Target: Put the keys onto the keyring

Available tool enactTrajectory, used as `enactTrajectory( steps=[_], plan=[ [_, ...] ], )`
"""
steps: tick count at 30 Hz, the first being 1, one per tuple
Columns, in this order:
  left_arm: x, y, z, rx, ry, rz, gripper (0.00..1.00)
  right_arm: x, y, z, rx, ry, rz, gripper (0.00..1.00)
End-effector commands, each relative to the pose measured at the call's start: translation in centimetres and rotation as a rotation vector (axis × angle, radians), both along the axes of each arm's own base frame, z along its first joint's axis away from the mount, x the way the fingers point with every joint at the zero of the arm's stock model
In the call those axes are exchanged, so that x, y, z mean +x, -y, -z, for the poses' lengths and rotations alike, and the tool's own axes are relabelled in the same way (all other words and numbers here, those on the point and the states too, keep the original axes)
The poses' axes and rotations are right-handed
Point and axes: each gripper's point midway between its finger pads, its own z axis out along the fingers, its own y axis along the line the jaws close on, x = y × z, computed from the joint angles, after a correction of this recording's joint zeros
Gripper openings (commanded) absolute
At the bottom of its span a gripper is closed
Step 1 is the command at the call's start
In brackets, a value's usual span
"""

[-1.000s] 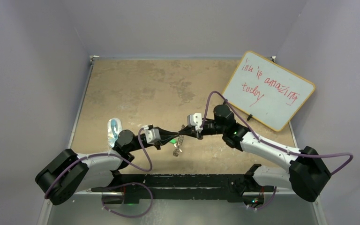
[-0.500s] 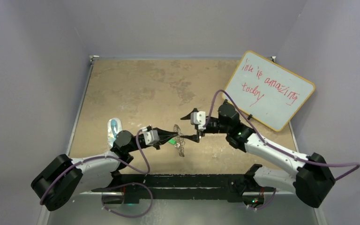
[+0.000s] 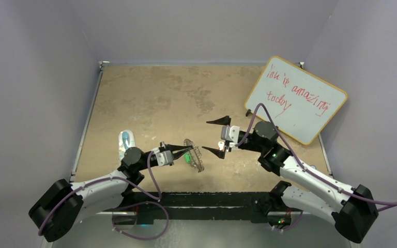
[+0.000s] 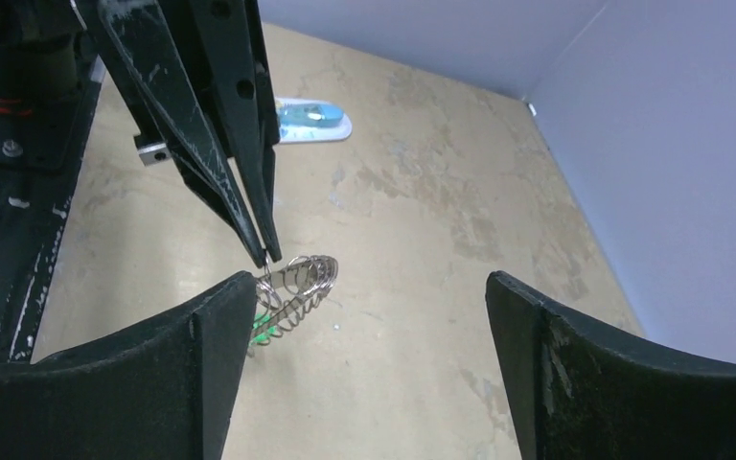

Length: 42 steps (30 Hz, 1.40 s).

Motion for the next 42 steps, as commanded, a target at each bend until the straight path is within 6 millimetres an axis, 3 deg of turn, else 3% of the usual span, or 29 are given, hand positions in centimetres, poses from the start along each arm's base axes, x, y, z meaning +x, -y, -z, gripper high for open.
enactTrajectory(
  steps=[1, 5, 18, 28, 42],
  plan=[
    [0.0, 0.0, -0.7, -0.016, 0.045, -0.004, 0.0, 0.6, -0.7, 1.1, -0.035, -0.009, -0.024, 0.87],
    [0.3, 0.0, 0.2, -0.002, 0.015, -0.018, 0.0, 0.9, -1.8, 2.0, -0.066, -0.045, -0.065, 0.72],
    [0.5, 0.0, 2.8, 0.045, -0.042, -0.034, 0.0, 1.6, -3.4, 3.6, -0.09, -0.101, -0.113, 0.46],
    [0.4, 0.1, 2.3, 0.035, -0.028, -0.028, 0.0, 1.6, -4.3, 4.8, -0.141, -0.101, -0.171, 0.33],
    [0.3, 0.1, 2.1, 0.033, -0.023, -0.027, 0.0, 1.5, -3.7, 7.1, -0.25, -0.115, -0.185, 0.31]
  ],
)
